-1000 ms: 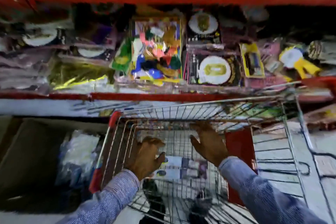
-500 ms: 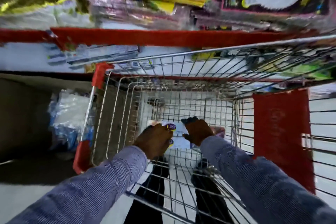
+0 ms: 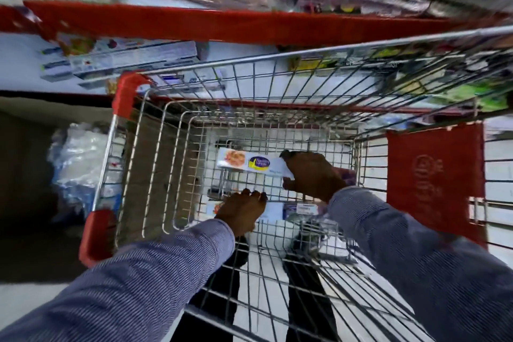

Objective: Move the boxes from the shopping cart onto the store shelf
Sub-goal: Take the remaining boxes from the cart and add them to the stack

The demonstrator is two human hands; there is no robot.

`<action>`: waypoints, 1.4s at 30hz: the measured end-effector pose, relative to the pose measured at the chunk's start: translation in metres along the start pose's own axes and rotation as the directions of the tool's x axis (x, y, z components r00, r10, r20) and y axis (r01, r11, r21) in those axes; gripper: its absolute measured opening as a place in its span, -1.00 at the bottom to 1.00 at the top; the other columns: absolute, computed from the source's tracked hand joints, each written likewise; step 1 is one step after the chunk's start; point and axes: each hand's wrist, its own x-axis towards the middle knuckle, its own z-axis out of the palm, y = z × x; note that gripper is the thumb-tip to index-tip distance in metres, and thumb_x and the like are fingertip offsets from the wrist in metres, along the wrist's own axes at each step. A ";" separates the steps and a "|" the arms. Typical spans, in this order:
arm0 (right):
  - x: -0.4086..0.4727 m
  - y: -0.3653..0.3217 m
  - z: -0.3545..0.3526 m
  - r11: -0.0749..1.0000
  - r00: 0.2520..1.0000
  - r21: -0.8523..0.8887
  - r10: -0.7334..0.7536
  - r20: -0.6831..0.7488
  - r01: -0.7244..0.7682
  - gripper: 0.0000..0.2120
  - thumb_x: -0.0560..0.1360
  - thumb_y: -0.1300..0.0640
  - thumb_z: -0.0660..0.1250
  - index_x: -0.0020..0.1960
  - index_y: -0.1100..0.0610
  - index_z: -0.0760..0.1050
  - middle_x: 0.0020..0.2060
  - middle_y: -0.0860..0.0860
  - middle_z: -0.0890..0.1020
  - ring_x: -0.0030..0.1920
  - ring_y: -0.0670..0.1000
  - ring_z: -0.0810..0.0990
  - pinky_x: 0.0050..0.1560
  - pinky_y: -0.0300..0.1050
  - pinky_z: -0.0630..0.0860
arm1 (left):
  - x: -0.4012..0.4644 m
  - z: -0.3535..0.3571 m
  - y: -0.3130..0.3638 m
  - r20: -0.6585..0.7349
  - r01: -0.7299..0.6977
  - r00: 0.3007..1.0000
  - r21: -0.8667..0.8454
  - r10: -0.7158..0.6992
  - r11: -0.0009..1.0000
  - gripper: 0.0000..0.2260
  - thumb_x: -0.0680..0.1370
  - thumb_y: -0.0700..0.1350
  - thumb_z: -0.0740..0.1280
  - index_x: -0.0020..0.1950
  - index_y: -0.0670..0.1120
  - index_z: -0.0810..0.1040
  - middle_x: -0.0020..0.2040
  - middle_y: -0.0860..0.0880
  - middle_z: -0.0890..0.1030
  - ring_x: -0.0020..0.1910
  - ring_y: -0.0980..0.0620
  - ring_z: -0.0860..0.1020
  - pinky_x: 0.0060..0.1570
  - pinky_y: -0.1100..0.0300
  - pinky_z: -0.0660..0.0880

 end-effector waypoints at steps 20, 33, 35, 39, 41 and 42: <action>-0.130 -0.033 -0.369 0.978 0.815 -0.173 -0.195 -0.546 0.118 -0.42 0.46 -0.31 0.28 0.34 0.03 0.44 0.15 0.07 0.68 0.16 0.14 0.63 0.10 0.00 0.52 | -0.182 -0.276 0.030 -0.587 0.030 0.809 -0.027 -0.040 0.999 -0.41 0.35 0.27 0.39 0.37 0.19 0.46 0.22 0.06 0.65 0.20 -0.03 0.59 0.05 0.12 0.54; -0.226 -0.051 -0.588 0.972 0.683 -0.219 -0.213 -0.698 0.079 -0.44 0.47 -0.12 0.36 0.41 0.01 0.37 0.31 0.08 0.54 0.28 0.14 0.52 0.22 0.08 0.52 | -0.321 -0.489 0.070 -0.823 -0.072 0.562 -0.146 -0.081 0.987 -0.55 0.24 0.08 0.42 0.13 0.14 0.63 -0.08 0.00 0.75 -0.05 0.04 0.68 -0.08 0.19 0.58; -0.226 -0.049 -0.604 0.972 0.681 -0.230 -0.197 -0.706 0.043 -0.46 0.48 -0.11 0.36 0.41 0.03 0.38 0.26 0.12 0.53 0.25 0.17 0.53 0.21 0.08 0.52 | -0.329 -0.509 0.072 -0.835 -0.130 0.548 -0.128 -0.036 0.983 -0.55 0.29 0.01 0.46 0.19 0.13 0.63 0.04 0.10 0.74 0.05 0.17 0.67 0.03 0.24 0.59; -0.215 -0.039 -0.631 0.985 0.702 -0.169 -0.151 -0.696 0.044 -0.49 0.50 -0.01 0.39 0.40 0.07 0.39 0.29 0.13 0.49 0.28 0.17 0.51 0.29 0.08 0.48 | -0.328 -0.540 0.069 -0.856 -0.196 0.516 -0.112 0.006 0.974 -0.58 0.43 -0.07 0.50 0.27 -0.02 0.60 0.21 0.18 0.58 0.21 0.30 0.53 0.19 0.53 0.40; -0.205 -0.034 -0.642 0.987 0.704 -0.157 -0.140 -0.696 0.040 -0.50 0.50 0.03 0.38 0.41 0.08 0.39 0.32 0.15 0.49 0.32 0.16 0.48 0.33 0.05 0.45 | -0.326 -0.556 0.066 -0.869 -0.199 0.494 -0.099 0.013 0.975 -0.56 0.44 -0.04 0.49 0.31 -0.04 0.57 0.25 0.12 0.59 0.24 0.22 0.53 0.21 0.50 0.38; -0.199 -0.031 -0.646 0.988 0.707 -0.153 -0.131 -0.695 0.033 -0.49 0.51 0.04 0.38 0.42 0.09 0.38 0.33 0.15 0.49 0.33 0.16 0.47 0.35 0.02 0.43 | -0.326 -0.563 0.066 -0.866 -0.209 0.501 -0.100 0.019 0.973 -0.54 0.45 -0.01 0.48 0.34 -0.04 0.56 0.28 0.08 0.59 0.26 0.18 0.53 0.25 0.41 0.41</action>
